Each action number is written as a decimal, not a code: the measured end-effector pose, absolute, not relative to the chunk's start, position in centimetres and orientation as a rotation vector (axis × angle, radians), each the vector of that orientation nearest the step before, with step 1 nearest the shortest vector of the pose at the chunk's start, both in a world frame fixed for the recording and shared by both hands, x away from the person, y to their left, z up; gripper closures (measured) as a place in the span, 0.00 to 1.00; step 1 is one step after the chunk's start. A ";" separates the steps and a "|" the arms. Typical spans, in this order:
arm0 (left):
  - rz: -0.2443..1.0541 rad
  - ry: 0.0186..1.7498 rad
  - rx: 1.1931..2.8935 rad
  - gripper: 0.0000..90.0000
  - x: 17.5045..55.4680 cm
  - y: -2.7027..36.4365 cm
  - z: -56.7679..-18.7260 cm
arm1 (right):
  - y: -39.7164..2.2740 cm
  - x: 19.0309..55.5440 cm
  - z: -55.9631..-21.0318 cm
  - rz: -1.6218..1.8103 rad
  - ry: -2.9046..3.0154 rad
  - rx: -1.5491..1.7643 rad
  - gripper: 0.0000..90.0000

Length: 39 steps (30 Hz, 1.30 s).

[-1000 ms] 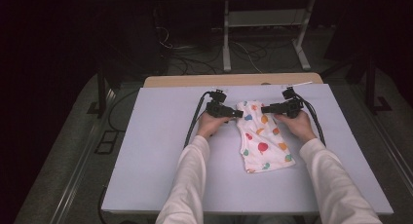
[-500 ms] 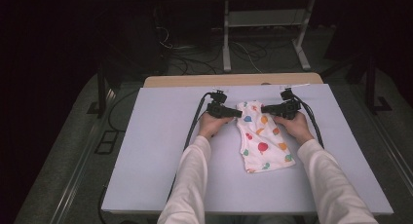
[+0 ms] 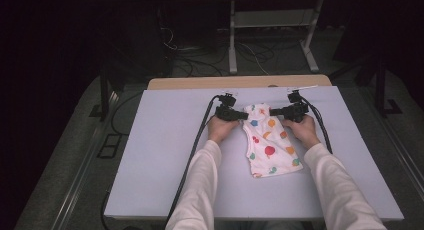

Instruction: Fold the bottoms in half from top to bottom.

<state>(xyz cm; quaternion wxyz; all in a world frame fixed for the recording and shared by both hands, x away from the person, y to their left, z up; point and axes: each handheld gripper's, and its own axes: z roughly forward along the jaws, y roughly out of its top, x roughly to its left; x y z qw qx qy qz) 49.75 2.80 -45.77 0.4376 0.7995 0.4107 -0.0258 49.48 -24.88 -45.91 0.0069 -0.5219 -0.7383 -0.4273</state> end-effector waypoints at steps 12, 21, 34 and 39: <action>-0.034 0.992 1.981 0.98 48.8 2.6 -44.6 | -25.2 48.4 -45.1 -1.396 -2.309 -1.631 0.97; -0.016 0.942 1.955 0.98 47.7 2.6 -43.2 | -25.9 47.0 -44.7 -1.503 -2.290 -1.606 0.97; -0.020 0.912 1.930 0.98 46.4 2.8 -42.5 | -26.3 45.9 -43.4 -1.590 -2.254 -1.578 0.97; -0.022 0.914 1.920 0.98 46.0 3.1 -42.4 | -26.3 45.5 -43.4 -1.595 -2.251 -1.567 0.97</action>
